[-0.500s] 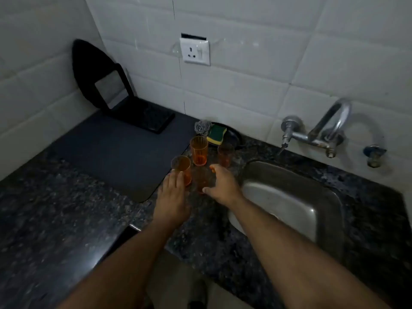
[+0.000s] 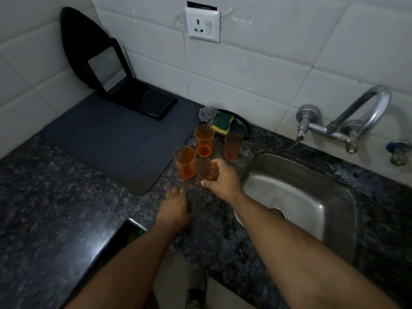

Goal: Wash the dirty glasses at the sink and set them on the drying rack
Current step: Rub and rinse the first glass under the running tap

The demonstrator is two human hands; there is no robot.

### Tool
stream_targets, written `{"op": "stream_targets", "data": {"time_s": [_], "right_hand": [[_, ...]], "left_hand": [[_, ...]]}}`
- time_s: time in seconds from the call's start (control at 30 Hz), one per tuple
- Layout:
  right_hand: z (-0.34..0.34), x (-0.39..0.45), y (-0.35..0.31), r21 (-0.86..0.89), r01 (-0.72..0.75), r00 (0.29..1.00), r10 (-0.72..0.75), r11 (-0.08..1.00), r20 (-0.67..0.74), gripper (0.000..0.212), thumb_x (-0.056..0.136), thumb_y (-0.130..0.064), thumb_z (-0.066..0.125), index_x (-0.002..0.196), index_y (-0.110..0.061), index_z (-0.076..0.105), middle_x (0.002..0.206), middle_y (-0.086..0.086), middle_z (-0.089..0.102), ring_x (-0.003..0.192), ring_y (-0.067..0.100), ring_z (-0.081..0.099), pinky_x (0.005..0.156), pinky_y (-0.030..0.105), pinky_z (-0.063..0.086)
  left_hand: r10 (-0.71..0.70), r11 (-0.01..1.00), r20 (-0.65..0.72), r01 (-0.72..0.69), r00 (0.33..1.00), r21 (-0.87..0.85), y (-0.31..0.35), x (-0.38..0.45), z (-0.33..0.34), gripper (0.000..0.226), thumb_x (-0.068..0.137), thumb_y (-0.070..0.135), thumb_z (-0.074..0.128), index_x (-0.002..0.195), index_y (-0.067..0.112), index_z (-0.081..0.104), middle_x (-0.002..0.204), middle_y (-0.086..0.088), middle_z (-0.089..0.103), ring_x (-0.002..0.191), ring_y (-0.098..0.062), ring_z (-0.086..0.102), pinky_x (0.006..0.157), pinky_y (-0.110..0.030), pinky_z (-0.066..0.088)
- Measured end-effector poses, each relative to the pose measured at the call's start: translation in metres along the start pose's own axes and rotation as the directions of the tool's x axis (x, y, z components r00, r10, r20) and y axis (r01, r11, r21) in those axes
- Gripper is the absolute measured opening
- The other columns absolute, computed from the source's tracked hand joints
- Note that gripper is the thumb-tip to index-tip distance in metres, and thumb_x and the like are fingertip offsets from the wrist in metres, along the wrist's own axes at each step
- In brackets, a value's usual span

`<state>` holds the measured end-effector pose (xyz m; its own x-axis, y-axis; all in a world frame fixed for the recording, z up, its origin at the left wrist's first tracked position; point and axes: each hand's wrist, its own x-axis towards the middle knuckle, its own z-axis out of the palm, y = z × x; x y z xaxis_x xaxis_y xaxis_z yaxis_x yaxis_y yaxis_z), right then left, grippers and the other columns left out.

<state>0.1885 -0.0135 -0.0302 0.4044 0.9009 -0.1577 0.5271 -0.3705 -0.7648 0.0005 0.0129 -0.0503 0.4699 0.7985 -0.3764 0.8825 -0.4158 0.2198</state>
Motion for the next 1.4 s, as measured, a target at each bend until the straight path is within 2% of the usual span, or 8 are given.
{"op": "stream_targets", "data": {"time_s": [0.17,0.33,0.53,0.67,0.83,1.1,1.27,1.4], "right_hand": [[-0.012,-0.018,0.008,0.071,-0.049,0.998,0.052,0.996,-0.039,0.066,0.075,-0.030,0.092,0.130,-0.027,0.056,0.110,-0.014,0.064,0.104,0.008,0.063,0.087,0.022,0.047],[-0.051,-0.045,0.019,0.133,-0.102,0.982,0.121,0.986,-0.145,0.068,0.071,-0.031,0.094,0.129,-0.026,0.059,0.114,-0.012,0.066,0.103,0.009,0.066,0.084,0.021,0.050],[-0.133,-0.071,0.050,0.168,-0.174,0.905,0.225,0.970,-0.362,0.060,0.066,-0.026,0.096,0.114,-0.031,0.059,0.101,-0.016,0.066,0.093,0.003,0.065,0.078,0.012,0.047],[-0.182,-0.078,0.076,0.235,-0.220,0.831,0.308,0.947,-0.463,0.062,0.063,-0.019,0.096,0.112,-0.029,0.060,0.098,-0.017,0.067,0.090,0.000,0.065,0.075,0.012,0.049],[-0.229,-0.078,0.108,0.271,-0.217,0.788,0.332,0.938,-0.519,0.061,0.066,-0.013,0.095,0.113,-0.028,0.060,0.095,-0.024,0.062,0.086,-0.011,0.058,0.064,0.000,0.044],[-0.254,-0.061,0.140,0.230,-0.130,0.816,0.236,0.964,-0.528,0.067,0.065,-0.019,0.095,0.126,-0.023,0.067,0.103,-0.014,0.070,0.092,-0.012,0.062,0.075,0.001,0.046],[-0.259,-0.057,0.143,0.187,-0.082,0.851,0.166,0.979,-0.498,0.066,0.062,-0.019,0.096,0.123,-0.024,0.071,0.099,-0.016,0.071,0.089,-0.014,0.063,0.077,0.004,0.049],[-0.258,-0.059,0.142,0.192,-0.061,0.863,0.148,0.980,-0.483,0.061,0.059,-0.023,0.095,0.115,-0.028,0.072,0.098,-0.017,0.074,0.090,-0.006,0.068,0.082,0.019,0.057]], "left_hand": [[0.020,0.998,0.050,-0.023,0.999,0.053,0.008,0.003,-0.013,0.073,0.085,0.045,0.073,0.143,0.011,0.045,0.143,-0.014,0.047,0.134,-0.031,0.044,0.106,-0.042,0.048],[0.128,0.990,0.081,-0.132,0.988,0.043,0.051,0.014,-0.044,0.033,0.088,0.040,0.069,0.112,0.017,0.067,0.115,-0.007,0.069,0.103,-0.023,0.067,0.086,-0.039,0.060],[0.372,0.927,0.039,-0.368,0.928,-0.073,0.141,0.047,-0.074,0.024,0.083,0.047,0.064,0.079,0.023,0.060,0.092,-0.007,0.073,0.088,-0.027,0.071,0.069,-0.034,0.052],[0.460,0.876,-0.083,-0.467,0.884,-0.124,0.207,0.075,-0.083,0.029,0.088,0.046,0.071,0.088,0.017,0.064,0.094,-0.010,0.074,0.091,-0.032,0.070,0.069,-0.036,0.050],[0.387,0.855,-0.207,-0.434,0.898,-0.284,0.293,0.106,-0.082,0.031,0.092,0.040,0.070,0.097,0.010,0.064,0.095,-0.015,0.073,0.092,-0.036,0.069,0.075,-0.038,0.052],[0.112,0.905,-0.175,-0.173,0.978,-0.388,0.358,0.139,-0.068,0.037,0.096,0.037,0.070,0.108,0.003,0.071,0.108,-0.020,0.072,0.101,-0.038,0.069,0.072,-0.033,0.045],[0.114,0.901,-0.169,-0.173,0.979,-0.397,0.357,0.145,-0.067,0.033,0.093,0.034,0.072,0.103,0.002,0.073,0.103,-0.021,0.074,0.095,-0.038,0.070,0.071,-0.033,0.048],[0.100,0.884,-0.157,-0.160,0.983,-0.439,0.357,0.153,-0.068,0.032,0.092,0.030,0.070,0.094,-0.002,0.071,0.095,-0.022,0.073,0.089,-0.037,0.070,0.065,-0.031,0.043]]}}
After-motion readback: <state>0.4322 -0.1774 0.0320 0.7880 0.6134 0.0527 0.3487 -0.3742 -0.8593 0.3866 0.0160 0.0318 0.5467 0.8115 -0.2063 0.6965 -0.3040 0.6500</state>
